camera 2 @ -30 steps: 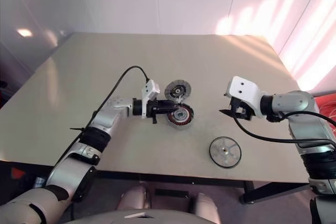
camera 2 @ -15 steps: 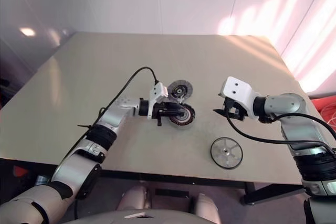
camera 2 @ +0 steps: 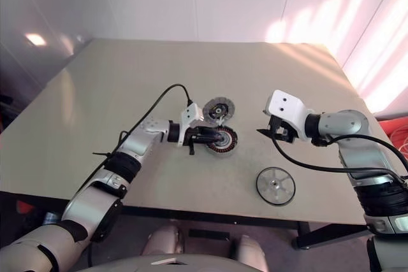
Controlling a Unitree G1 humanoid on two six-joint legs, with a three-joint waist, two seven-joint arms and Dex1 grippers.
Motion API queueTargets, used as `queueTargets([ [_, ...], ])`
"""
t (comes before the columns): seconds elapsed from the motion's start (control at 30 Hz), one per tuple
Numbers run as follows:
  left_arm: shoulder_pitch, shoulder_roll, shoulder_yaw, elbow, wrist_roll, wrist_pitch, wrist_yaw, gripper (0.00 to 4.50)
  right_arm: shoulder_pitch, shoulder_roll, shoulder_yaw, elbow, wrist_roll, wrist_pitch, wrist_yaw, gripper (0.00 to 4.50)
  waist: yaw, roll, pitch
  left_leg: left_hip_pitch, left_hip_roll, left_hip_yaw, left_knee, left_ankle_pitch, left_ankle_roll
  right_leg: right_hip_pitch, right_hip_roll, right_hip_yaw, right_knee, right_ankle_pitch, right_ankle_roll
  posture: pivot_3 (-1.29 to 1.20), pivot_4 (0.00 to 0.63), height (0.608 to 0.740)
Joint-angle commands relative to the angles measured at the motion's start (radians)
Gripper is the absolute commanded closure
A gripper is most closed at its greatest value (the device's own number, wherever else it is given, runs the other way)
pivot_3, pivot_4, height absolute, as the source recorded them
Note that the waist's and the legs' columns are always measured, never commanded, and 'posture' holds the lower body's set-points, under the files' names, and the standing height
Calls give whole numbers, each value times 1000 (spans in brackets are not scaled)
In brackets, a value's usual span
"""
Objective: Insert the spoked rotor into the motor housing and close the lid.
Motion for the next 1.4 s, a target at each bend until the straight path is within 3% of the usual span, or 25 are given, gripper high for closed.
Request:
queueTargets([
  [0.03,-29,-9,4,2,5,-23,6,3727,-25,-4,-8,-10,3,-13,-10,1469,0,0,0,0,0,0,0,0,0,0,0,0,0,0,0,0,0,740],
  [0.67,-54,-33,12,74,20,-97,7,3727,-40,4,-3,0,0,-30,-20,1469,0,0,0,0,0,0,0,0,0,0,0,0,0,0,0,0,0,740],
  [0.7,-54,-35,14,77,26,-104,25,3019,-40,5,-3,0,0,-31,-20,1469,0,0,0,0,0,0,0,0,0,0,0,0,0,0,0,0,0,740],
  [1.07,-51,-34,37,83,16,-123,64,3019,-46,10,5,8,-6,-37,-27,1469,0,0,0,0,0,0,0,0,0,0,-1,0,0,0,0,0,0,740],
  [1.4,22,11,149,-185,-145,76,50,3019,-59,52,37,-5,-13,-4,-45,1469,-3,0,0,0,0,0,0,0,0,0,-1,0,0,0,0,0,0,740],
])
